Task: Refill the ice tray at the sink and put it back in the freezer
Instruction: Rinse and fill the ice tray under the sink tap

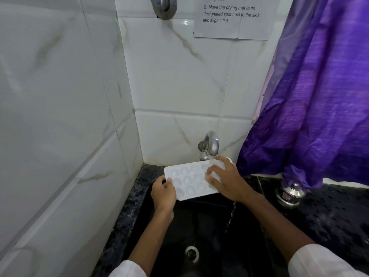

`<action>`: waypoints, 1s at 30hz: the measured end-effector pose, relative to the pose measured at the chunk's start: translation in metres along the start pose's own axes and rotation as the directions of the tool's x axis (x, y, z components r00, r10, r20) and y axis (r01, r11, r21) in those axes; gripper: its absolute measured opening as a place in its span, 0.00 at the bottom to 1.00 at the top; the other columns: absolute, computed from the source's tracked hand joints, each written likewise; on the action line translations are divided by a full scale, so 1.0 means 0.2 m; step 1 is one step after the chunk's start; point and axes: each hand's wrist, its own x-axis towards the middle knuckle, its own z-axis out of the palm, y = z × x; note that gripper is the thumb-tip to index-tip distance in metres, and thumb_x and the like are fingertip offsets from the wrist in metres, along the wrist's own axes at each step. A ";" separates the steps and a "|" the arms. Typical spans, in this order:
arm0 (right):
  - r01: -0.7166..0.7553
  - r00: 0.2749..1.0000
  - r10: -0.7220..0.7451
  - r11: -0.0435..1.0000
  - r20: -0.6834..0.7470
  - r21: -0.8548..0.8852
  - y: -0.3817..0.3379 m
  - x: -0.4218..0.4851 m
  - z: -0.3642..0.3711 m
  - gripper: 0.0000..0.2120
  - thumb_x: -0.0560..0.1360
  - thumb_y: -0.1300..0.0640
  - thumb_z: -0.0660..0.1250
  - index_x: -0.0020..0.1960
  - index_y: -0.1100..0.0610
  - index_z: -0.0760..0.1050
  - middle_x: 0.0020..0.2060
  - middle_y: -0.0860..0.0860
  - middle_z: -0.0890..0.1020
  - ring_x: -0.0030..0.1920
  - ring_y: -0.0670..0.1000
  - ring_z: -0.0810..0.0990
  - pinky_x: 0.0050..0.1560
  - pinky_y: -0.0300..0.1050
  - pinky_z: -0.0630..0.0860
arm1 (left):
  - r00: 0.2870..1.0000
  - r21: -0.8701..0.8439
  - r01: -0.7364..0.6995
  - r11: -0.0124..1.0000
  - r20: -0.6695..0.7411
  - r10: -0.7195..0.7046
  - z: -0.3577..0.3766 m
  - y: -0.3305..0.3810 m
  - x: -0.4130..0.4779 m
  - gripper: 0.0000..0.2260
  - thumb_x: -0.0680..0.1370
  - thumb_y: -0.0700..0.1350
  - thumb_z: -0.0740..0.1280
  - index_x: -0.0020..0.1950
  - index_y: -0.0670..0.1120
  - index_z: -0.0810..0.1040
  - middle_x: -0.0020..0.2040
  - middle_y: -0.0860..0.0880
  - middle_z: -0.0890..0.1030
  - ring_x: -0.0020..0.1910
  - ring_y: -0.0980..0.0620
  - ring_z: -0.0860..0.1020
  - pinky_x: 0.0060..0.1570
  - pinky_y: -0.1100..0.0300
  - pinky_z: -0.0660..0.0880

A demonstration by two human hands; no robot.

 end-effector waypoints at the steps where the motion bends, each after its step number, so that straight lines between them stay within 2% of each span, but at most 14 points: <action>1: 0.011 1.000 -0.010 0.999 0.026 -0.043 0.00 0.00 0.00 0.15 0.79 0.40 0.60 0.61 0.45 0.75 0.75 0.53 0.59 0.75 0.55 0.56 0.74 0.62 0.55 | 1.000 -0.009 0.002 1.000 -0.003 -0.002 0.00 0.01 0.00 0.10 0.83 0.41 0.60 0.60 0.44 0.79 0.53 0.47 0.82 0.48 0.51 0.81 0.41 0.58 0.78; 3: -0.002 0.998 0.007 0.997 0.067 -0.073 0.00 0.00 0.00 0.19 0.79 0.37 0.58 0.64 0.43 0.75 0.77 0.53 0.55 0.78 0.54 0.50 0.76 0.64 0.48 | 1.000 -0.022 0.001 1.000 0.001 -0.001 0.01 0.02 0.01 0.10 0.83 0.41 0.60 0.61 0.45 0.79 0.54 0.47 0.82 0.49 0.50 0.81 0.46 0.54 0.80; 10: -0.040 0.991 0.044 0.999 0.130 -0.031 0.00 -0.01 0.00 0.20 0.78 0.35 0.57 0.68 0.38 0.71 0.78 0.50 0.52 0.78 0.55 0.48 0.76 0.63 0.47 | 1.000 -0.050 0.000 0.999 -0.024 -0.002 0.00 0.02 0.06 0.07 0.83 0.41 0.61 0.53 0.49 0.78 0.51 0.49 0.82 0.48 0.50 0.81 0.52 0.48 0.81; 14: -0.053 0.991 0.057 0.998 0.124 -0.041 -0.01 0.01 0.00 0.20 0.78 0.35 0.56 0.65 0.42 0.74 0.78 0.50 0.54 0.78 0.55 0.50 0.76 0.62 0.48 | 1.000 -0.060 0.017 0.998 -0.013 -0.018 0.01 0.01 0.07 0.07 0.83 0.41 0.61 0.54 0.49 0.78 0.49 0.51 0.81 0.47 0.52 0.81 0.50 0.49 0.82; 17: -0.089 0.990 0.097 0.993 0.105 -0.074 -0.02 0.01 0.01 0.22 0.79 0.34 0.54 0.66 0.42 0.72 0.78 0.50 0.54 0.78 0.54 0.49 0.76 0.63 0.45 | 1.000 -0.056 0.001 0.998 -0.018 -0.002 0.02 0.01 0.06 0.08 0.83 0.41 0.61 0.52 0.51 0.78 0.49 0.51 0.82 0.46 0.54 0.81 0.41 0.57 0.80; 18: -0.088 0.989 0.096 0.993 0.111 -0.074 -0.03 0.01 0.01 0.22 0.79 0.34 0.54 0.67 0.41 0.71 0.78 0.50 0.54 0.78 0.53 0.48 0.76 0.64 0.44 | 1.000 -0.055 0.002 0.998 -0.020 -0.003 0.02 0.01 0.06 0.08 0.83 0.41 0.61 0.53 0.50 0.79 0.50 0.50 0.82 0.46 0.53 0.81 0.41 0.58 0.80; 20: -0.075 0.988 0.083 0.995 0.133 -0.062 -0.03 -0.01 0.02 0.23 0.78 0.34 0.54 0.69 0.40 0.70 0.78 0.49 0.53 0.78 0.52 0.48 0.76 0.64 0.43 | 1.000 -0.048 0.011 0.999 -0.023 -0.013 0.02 0.01 0.07 0.09 0.83 0.41 0.61 0.58 0.47 0.80 0.53 0.49 0.82 0.50 0.50 0.81 0.48 0.52 0.82; 22: -0.073 0.988 0.074 0.997 0.133 -0.017 -0.03 -0.02 0.01 0.24 0.77 0.33 0.55 0.69 0.40 0.69 0.78 0.48 0.54 0.77 0.53 0.49 0.76 0.63 0.46 | 0.999 -0.049 0.020 0.999 -0.026 -0.021 0.02 0.02 0.08 0.10 0.83 0.41 0.61 0.61 0.45 0.79 0.55 0.47 0.82 0.51 0.48 0.81 0.54 0.47 0.81; 26: -0.022 0.998 0.018 0.997 0.053 0.070 -0.03 -0.04 -0.02 0.20 0.76 0.35 0.62 0.63 0.43 0.71 0.76 0.46 0.58 0.75 0.53 0.58 0.74 0.61 0.60 | 0.998 -0.093 0.044 0.995 -0.033 -0.047 0.01 0.02 0.09 0.10 0.83 0.41 0.60 0.60 0.45 0.79 0.55 0.46 0.82 0.51 0.46 0.82 0.54 0.43 0.81; 30: 0.017 0.999 -0.017 1.000 0.033 0.004 -0.03 -0.05 -0.02 0.17 0.77 0.37 0.61 0.58 0.47 0.77 0.77 0.50 0.57 0.76 0.54 0.56 0.74 0.63 0.60 | 0.998 -0.118 0.047 0.992 -0.027 -0.050 0.01 0.03 0.10 0.08 0.83 0.40 0.60 0.53 0.47 0.78 0.52 0.46 0.82 0.48 0.47 0.82 0.52 0.43 0.82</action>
